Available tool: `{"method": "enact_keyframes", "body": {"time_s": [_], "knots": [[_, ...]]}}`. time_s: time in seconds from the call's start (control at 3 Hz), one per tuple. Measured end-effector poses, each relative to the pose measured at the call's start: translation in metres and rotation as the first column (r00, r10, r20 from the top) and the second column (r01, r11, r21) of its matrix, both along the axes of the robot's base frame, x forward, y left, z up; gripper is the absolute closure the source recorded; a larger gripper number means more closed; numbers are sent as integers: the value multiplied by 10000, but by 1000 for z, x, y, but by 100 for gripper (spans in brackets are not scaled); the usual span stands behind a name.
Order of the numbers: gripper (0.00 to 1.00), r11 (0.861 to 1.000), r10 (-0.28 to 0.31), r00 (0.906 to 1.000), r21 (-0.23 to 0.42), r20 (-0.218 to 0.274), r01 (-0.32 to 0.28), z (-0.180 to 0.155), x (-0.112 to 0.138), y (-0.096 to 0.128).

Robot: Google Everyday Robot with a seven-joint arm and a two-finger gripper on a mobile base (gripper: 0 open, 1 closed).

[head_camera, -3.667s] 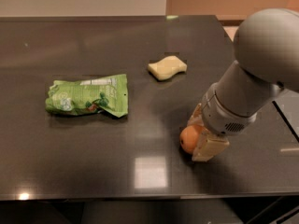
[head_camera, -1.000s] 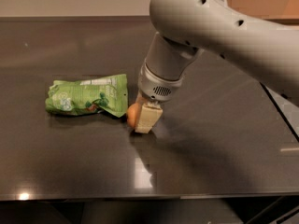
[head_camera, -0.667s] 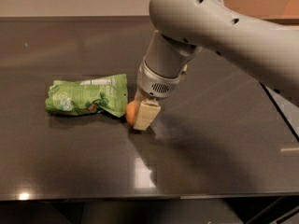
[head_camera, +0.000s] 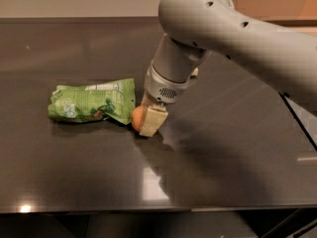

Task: Move orange near green rice chip bag

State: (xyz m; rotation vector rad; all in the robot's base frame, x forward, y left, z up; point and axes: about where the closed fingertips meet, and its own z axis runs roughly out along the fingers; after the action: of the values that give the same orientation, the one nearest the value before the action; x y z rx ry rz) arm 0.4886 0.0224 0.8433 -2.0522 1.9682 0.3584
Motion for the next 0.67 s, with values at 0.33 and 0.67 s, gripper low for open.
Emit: {"method": "enact_keyframes", "body": {"time_s": [0.33, 0.67], "knots": [[36, 10000, 6, 10000, 68, -14, -6, -3, 2, 1], [13, 9999, -4, 10000, 112, -6, 4, -5, 4, 1]]}}
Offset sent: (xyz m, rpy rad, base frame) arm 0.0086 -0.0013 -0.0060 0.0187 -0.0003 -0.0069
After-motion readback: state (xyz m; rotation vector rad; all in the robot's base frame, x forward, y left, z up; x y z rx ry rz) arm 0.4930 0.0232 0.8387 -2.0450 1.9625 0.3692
